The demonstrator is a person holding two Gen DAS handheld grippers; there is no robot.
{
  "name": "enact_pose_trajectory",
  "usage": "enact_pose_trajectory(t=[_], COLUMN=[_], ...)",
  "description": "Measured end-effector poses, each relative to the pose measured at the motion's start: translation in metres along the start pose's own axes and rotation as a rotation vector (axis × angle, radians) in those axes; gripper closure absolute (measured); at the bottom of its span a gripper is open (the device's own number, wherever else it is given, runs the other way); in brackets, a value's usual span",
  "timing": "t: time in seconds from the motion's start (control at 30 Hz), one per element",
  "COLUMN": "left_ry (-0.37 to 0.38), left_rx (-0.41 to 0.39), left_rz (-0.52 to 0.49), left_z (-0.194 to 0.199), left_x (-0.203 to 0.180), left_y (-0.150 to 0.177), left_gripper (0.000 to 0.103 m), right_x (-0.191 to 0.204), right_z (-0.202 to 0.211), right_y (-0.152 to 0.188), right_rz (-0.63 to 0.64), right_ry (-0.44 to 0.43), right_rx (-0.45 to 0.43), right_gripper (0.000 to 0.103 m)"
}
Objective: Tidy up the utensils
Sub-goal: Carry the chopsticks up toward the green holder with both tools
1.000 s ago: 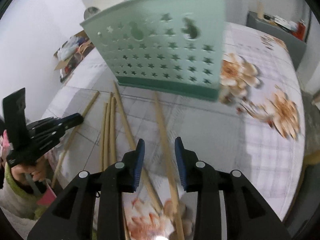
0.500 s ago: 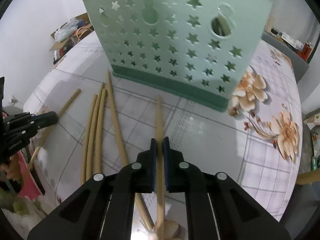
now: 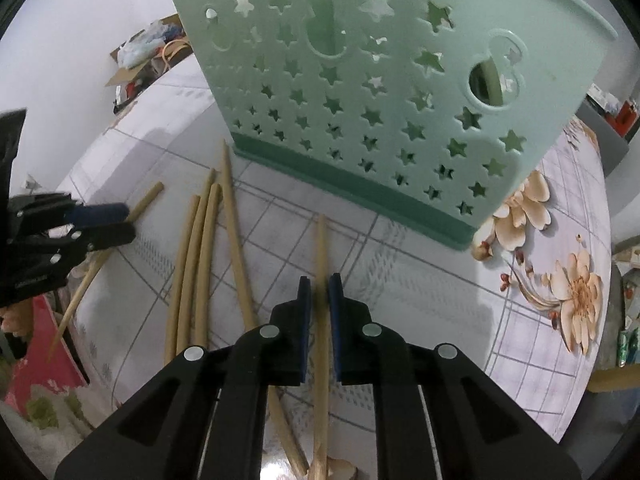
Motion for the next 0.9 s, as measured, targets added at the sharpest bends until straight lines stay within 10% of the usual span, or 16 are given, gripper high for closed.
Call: enact_pose_trajectory(t=[0.43,0.9], left_ry=[-0.045,0.024], left_rx=[-0.031,-0.348], left_rz=[0.067,0.117], left_z=[-0.001,0.134], left_x=[0.01,0.002], left_y=[-0.015,-0.077], left_gripper=[0.099,0.099], right_x=[-0.013,-0.029], right_z=[0.039,0.149], right_y=[-0.011,-0.028], right_rz=[-0.066,-0.25], right_ry=[0.021,-0.002], right_rx=[-0.158,-0.481], right_gripper=[0.096,0.096])
Point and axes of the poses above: each gripper's, at about its wrist camera, not at the fingertips, and z roughly against the way its jaws point, x to its left, y to its underside, the point moved 4 cm from there along -z, roughly the way its jaws point, and after that the axes turned 15 degrees about -x, right-handed, at the moved point
